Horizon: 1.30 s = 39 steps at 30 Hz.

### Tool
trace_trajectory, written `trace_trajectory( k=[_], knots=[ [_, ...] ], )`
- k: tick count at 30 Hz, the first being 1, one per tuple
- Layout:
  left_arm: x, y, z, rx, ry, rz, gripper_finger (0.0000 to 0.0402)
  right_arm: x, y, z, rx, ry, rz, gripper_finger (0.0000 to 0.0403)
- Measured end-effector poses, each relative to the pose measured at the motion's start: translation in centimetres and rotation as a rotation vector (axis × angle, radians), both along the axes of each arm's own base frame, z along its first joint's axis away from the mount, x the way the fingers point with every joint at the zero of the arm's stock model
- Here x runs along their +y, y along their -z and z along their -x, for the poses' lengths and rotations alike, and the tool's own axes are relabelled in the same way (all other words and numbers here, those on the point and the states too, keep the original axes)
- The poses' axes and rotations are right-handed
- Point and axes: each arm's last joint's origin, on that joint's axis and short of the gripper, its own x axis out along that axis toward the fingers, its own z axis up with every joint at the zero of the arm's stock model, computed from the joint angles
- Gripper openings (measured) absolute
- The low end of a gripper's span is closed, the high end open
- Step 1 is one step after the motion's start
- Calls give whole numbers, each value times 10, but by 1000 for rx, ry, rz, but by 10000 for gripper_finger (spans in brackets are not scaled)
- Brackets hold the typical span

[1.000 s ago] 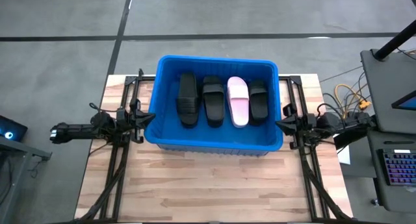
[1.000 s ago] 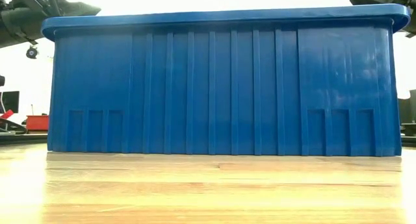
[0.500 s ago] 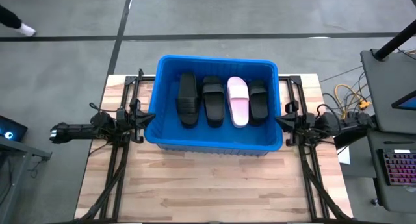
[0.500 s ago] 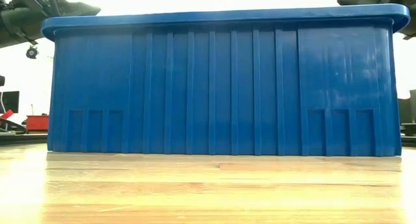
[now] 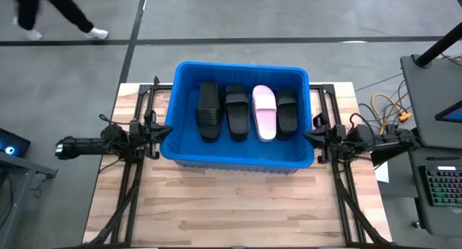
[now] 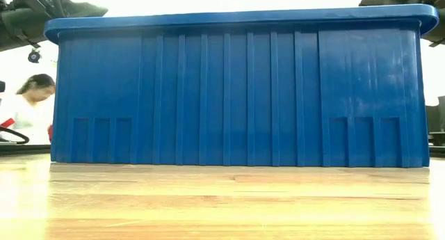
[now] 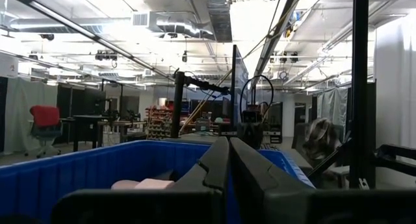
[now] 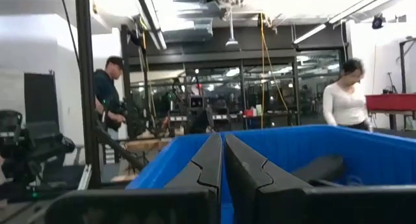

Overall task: Pick and place slides into bin
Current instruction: Return to Home Position

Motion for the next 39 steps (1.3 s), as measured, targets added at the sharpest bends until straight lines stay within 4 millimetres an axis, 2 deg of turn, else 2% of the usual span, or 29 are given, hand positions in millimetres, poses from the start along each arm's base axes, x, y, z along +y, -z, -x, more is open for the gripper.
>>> trace_trajectory(
  k=[9,39],
  knots=[
    [0,0,0,1,0,0,0,-2,2,-1,13,30,-123,8],
    [0,0,0,1,0,0,0,-2,2,0,12,37,-127,9]
  ],
)
